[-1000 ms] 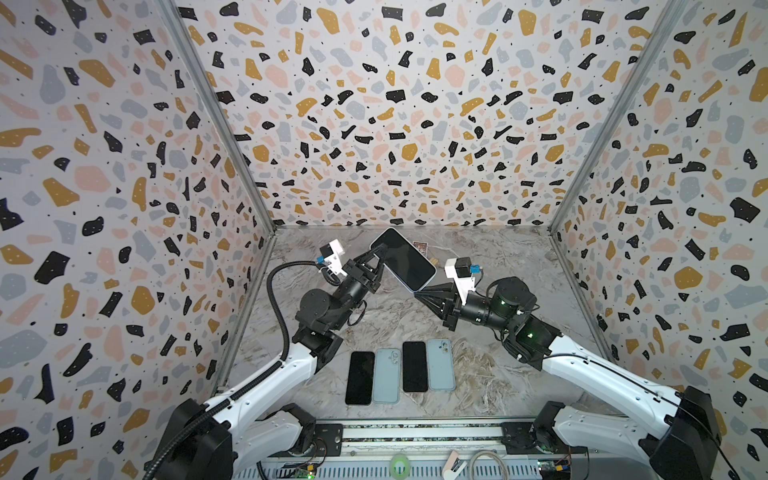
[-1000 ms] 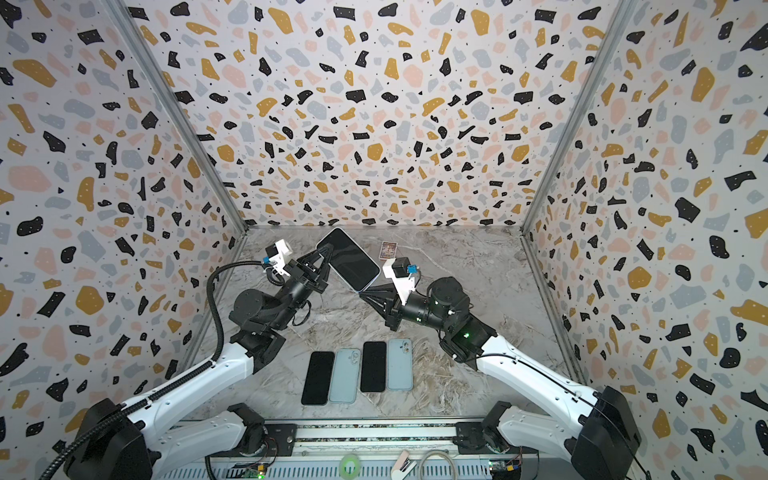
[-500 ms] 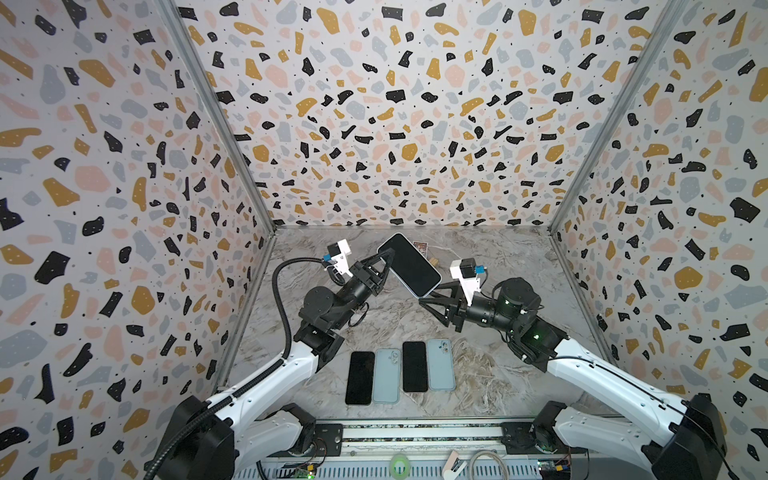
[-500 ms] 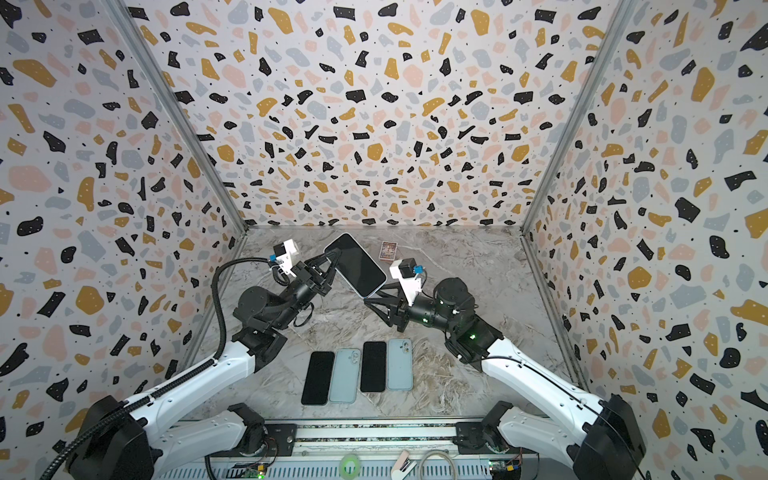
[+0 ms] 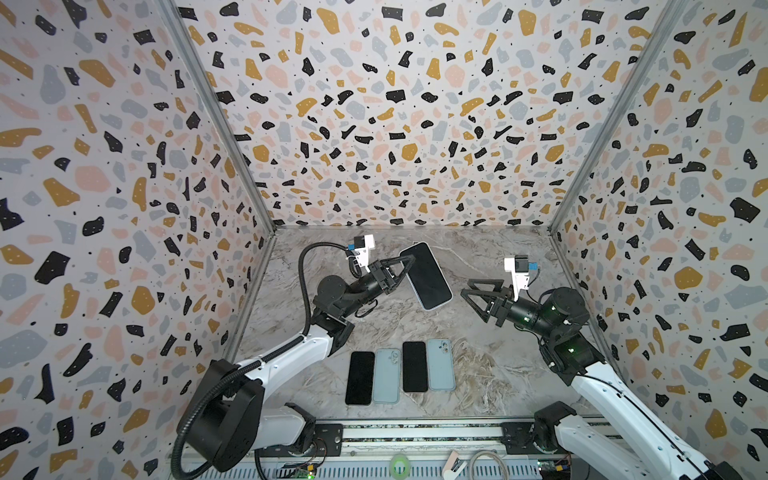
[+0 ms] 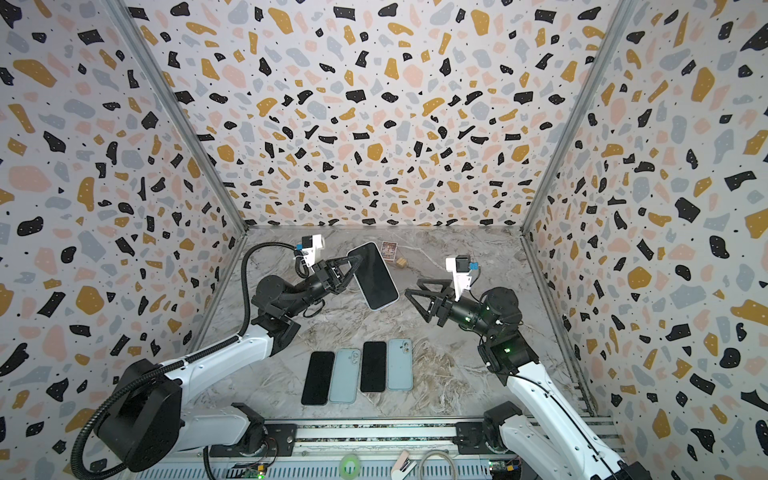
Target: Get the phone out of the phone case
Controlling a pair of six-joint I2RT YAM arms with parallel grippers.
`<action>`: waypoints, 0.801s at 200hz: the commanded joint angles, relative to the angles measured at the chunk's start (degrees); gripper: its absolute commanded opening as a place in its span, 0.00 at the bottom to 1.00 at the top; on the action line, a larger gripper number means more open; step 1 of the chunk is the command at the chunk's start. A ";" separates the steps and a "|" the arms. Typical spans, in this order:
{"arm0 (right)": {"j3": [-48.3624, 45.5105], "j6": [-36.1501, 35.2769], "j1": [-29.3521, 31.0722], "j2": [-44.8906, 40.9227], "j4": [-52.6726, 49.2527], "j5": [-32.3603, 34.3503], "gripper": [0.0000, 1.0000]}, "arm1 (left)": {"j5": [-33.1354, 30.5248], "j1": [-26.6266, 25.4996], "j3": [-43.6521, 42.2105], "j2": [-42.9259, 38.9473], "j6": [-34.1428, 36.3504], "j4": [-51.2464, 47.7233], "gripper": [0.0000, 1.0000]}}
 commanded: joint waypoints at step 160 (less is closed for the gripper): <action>-4.27 14.33 4.39 6.39 25.29 -6.04 0.37 | 1.83 0.05 1.69 -0.60 -0.83 10.04 0.00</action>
